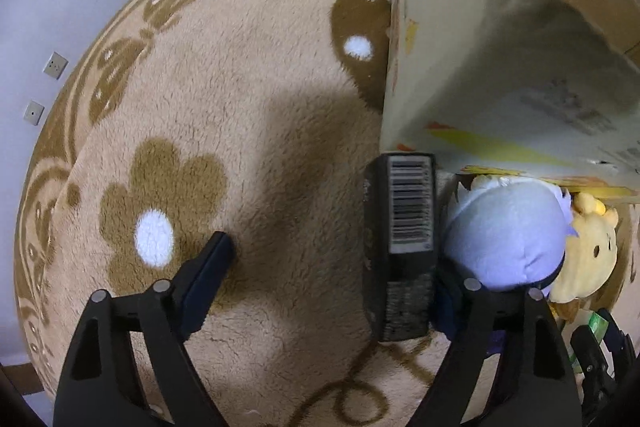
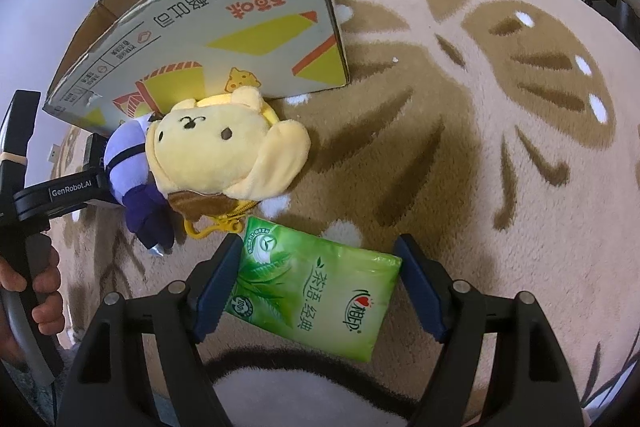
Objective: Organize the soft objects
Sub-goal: 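Grasp the green tissue packet with the right tool while the left tool grasps the black Face tissue pack, then lift both tissue packs and carry them over the cardboard box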
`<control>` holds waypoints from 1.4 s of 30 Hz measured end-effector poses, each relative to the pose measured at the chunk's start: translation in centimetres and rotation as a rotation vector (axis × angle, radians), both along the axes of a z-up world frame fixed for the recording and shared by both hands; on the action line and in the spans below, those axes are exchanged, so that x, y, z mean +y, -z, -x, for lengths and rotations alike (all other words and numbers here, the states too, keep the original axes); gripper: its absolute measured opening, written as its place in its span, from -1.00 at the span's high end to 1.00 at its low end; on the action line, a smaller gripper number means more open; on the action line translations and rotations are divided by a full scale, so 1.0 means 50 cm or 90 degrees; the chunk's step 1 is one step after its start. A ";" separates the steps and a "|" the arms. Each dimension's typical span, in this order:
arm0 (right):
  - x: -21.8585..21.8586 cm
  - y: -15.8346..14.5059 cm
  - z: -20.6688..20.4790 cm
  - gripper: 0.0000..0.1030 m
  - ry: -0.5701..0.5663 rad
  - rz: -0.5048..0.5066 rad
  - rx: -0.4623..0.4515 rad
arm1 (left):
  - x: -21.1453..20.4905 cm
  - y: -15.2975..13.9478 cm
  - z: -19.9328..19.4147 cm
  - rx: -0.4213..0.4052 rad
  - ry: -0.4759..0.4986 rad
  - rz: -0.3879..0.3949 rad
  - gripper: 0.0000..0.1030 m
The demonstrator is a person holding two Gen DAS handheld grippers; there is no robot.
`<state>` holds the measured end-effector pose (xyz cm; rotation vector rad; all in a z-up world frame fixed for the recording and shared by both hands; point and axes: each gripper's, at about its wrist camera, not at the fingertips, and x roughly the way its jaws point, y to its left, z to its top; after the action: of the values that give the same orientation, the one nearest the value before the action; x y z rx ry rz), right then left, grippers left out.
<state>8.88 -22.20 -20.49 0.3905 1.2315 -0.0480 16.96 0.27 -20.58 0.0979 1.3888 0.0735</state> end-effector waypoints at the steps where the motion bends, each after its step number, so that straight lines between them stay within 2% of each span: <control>1: 0.001 -0.004 0.001 -0.58 0.000 0.003 -0.005 | 0.000 -0.001 0.002 -0.002 0.001 0.001 -0.52; 2: 0.004 -0.009 0.000 -0.58 0.000 0.006 -0.011 | -0.002 -0.004 0.003 -0.004 0.003 0.001 -0.46; 4: 0.008 -0.020 0.003 -0.57 -0.002 0.010 -0.023 | -0.004 -0.018 0.010 -0.018 0.008 0.006 -0.18; 6: 0.006 -0.027 0.005 -0.57 0.001 0.002 -0.035 | -0.010 -0.036 0.019 -0.042 0.016 0.010 -0.04; 7: 0.005 -0.031 0.006 -0.56 0.002 0.001 -0.041 | -0.012 -0.044 0.022 -0.050 0.021 0.016 0.09; 10: 0.002 -0.044 0.019 -0.56 -0.002 0.014 -0.052 | -0.018 -0.049 0.031 -0.049 0.034 0.038 0.23; 16: 0.000 -0.074 0.029 -0.56 -0.002 0.013 -0.077 | -0.022 -0.074 0.050 -0.075 0.047 0.042 0.28; 20: -0.018 -0.090 0.025 -0.56 0.000 0.015 -0.099 | -0.012 -0.108 0.056 -0.098 0.049 0.026 0.28; 27: -0.036 -0.122 0.027 -0.56 0.009 0.003 -0.131 | -0.003 -0.164 0.081 -0.138 0.047 0.068 0.29; 38: -0.007 -0.176 0.031 -0.56 0.009 -0.009 -0.194 | 0.002 -0.259 0.143 -0.232 0.068 0.068 0.28; 42: -0.005 -0.203 0.030 -0.56 0.009 -0.007 -0.218 | -0.002 -0.305 0.170 -0.289 0.078 0.065 0.28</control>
<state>7.38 -22.45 -10.32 0.3986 0.8915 0.0141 8.47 0.18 -5.31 0.0754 0.9285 -0.0748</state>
